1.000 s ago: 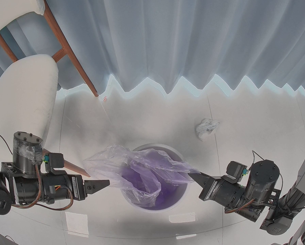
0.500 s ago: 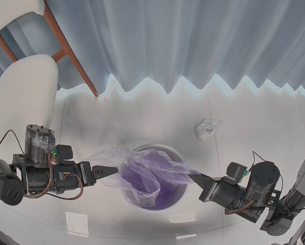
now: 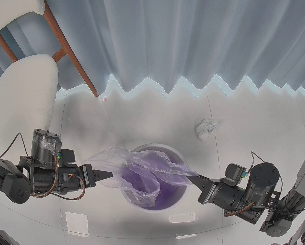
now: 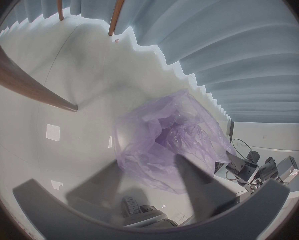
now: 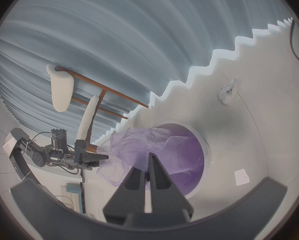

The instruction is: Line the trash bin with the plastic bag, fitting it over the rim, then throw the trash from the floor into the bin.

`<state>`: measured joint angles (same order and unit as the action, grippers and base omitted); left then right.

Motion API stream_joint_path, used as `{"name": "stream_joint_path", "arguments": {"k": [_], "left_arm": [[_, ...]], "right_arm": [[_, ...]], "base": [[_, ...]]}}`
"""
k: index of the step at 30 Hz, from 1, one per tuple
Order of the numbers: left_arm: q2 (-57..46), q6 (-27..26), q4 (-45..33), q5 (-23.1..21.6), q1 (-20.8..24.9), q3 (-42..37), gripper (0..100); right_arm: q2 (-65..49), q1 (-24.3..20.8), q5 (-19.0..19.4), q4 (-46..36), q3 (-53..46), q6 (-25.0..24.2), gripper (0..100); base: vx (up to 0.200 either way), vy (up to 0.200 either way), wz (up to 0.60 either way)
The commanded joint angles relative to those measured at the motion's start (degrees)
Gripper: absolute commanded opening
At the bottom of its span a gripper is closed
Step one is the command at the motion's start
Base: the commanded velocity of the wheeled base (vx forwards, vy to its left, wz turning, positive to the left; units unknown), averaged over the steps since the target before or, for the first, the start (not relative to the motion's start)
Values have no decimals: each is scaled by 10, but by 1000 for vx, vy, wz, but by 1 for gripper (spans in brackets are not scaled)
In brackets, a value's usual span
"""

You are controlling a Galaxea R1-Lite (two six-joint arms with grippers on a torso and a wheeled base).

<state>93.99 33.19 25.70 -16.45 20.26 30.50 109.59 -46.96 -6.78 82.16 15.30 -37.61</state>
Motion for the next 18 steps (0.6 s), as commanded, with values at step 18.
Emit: {"name": "stream_joint_path", "arguments": {"k": [18], "left_arm": [[-14,-7,1,-23,7,-8,0]], "right_arm": [[-9,-10,2,40,1,-19,0]], "base": [[0,0,0]]}}
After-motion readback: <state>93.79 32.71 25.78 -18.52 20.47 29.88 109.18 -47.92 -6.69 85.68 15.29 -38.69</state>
